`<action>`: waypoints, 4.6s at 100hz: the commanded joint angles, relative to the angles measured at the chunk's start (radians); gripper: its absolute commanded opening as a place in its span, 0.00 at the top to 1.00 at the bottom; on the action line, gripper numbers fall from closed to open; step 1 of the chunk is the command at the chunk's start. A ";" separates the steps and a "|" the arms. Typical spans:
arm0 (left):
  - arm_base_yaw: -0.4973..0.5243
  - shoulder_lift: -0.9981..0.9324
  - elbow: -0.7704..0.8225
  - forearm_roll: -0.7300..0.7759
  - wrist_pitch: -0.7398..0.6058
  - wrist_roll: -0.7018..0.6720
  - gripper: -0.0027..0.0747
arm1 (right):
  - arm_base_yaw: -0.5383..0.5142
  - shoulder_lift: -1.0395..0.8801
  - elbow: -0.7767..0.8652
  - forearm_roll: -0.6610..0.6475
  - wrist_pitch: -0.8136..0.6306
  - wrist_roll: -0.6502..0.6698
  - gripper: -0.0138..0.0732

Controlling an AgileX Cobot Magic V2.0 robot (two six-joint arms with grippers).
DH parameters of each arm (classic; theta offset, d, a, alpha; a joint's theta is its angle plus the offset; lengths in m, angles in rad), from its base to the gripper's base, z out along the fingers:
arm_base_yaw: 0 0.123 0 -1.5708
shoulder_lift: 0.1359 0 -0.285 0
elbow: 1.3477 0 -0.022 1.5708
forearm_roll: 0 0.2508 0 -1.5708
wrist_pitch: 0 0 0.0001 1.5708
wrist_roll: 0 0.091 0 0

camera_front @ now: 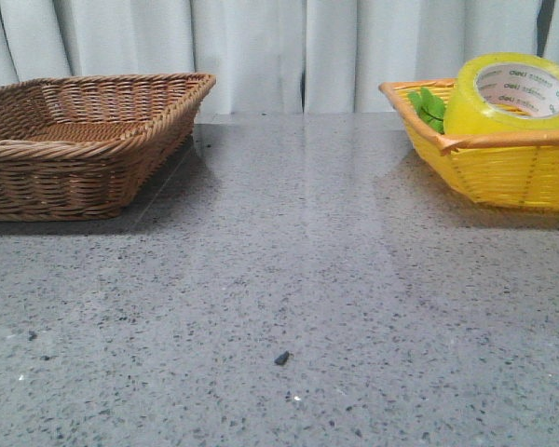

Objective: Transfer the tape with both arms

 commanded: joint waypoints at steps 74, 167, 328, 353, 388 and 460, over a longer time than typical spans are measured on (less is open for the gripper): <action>0.003 -0.028 0.009 0.020 -0.073 0.000 0.99 | -0.006 -0.019 0.026 -0.010 -0.083 -0.009 0.92; 0.001 -0.028 -0.009 -0.560 -0.182 -0.009 0.99 | -0.006 -0.019 0.021 0.536 -0.464 -0.009 0.92; -0.118 0.526 -0.566 -0.402 0.146 0.153 0.50 | 0.195 1.734 -1.477 0.053 0.399 -0.102 0.93; -0.118 0.526 -0.566 -0.402 0.150 0.153 0.50 | 0.224 1.537 -1.698 0.052 0.446 -0.100 0.90; -0.118 0.526 -0.566 -0.402 0.150 0.153 0.50 | 0.477 1.532 -1.913 0.114 0.573 -0.100 0.90; -0.154 0.526 -0.566 -0.429 0.221 0.153 0.50 | 0.590 1.939 -1.895 0.059 0.754 -0.094 0.59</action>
